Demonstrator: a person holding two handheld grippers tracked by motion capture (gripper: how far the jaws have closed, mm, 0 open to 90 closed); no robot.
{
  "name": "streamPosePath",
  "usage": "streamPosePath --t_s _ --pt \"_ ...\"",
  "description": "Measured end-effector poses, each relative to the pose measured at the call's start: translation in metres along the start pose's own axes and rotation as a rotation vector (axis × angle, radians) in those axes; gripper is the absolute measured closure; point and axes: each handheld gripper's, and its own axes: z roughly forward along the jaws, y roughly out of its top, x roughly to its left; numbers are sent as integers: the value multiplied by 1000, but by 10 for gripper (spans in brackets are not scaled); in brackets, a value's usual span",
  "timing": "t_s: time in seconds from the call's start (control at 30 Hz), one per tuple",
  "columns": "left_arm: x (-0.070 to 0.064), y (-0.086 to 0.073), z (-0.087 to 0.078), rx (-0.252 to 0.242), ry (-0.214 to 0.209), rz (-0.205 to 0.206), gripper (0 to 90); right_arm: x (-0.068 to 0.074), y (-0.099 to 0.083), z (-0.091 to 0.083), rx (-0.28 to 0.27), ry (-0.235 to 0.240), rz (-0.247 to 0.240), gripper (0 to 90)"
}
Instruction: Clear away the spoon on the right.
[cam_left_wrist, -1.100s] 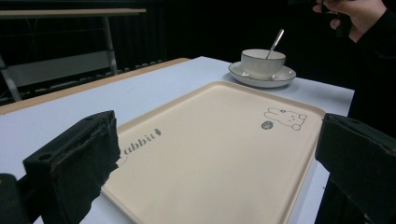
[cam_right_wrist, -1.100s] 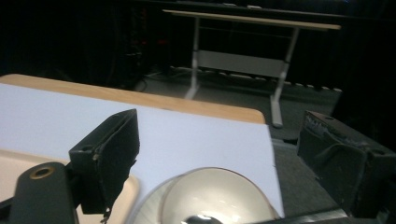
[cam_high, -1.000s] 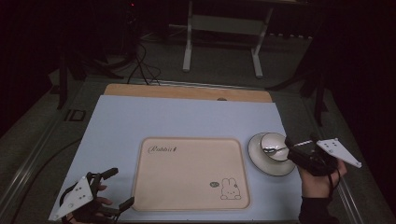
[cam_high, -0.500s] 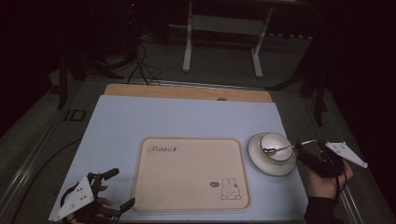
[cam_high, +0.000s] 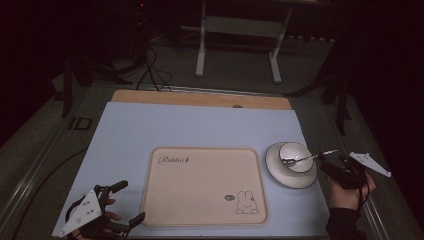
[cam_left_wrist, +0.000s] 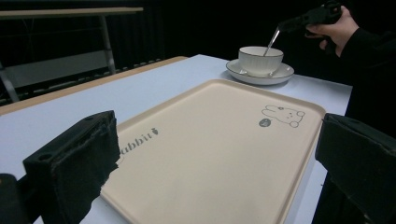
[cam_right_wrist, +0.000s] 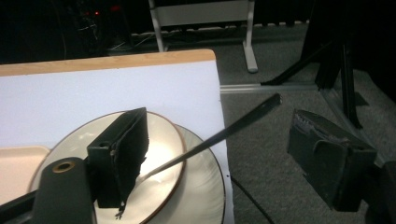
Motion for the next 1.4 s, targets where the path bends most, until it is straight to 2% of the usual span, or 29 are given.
streamPosePath --t_s 0.17,0.33,0.53,0.77,0.87,1.03,1.27,1.33,1.4 --pt "0 0 0 3 0 2 0 -9 -2 11 20 19 56 225" --pt "0 -1 1 7 -2 1 0 -18 -1 18 26 58 124 250" --pt "-1 -1 2 9 -1 6 0 -23 -1 24 37 80 158 299" --pt "-1 -1 2 7 -1 9 0 -30 -3 32 48 125 226 369" --pt "-1 -1 2 9 -2 10 0 -33 -3 34 53 126 234 437" --pt "-1 -1 2 8 -4 11 0 -37 -4 36 42 156 268 526" --pt "-1 -1 1 10 -4 11 0 -38 -1 36 34 198 281 781" --pt "-1 -1 1 9 -4 11 0 -37 0 35 33 194 265 804" --pt "-1 -1 1 9 -4 13 0 -37 2 33 28 201 269 821"
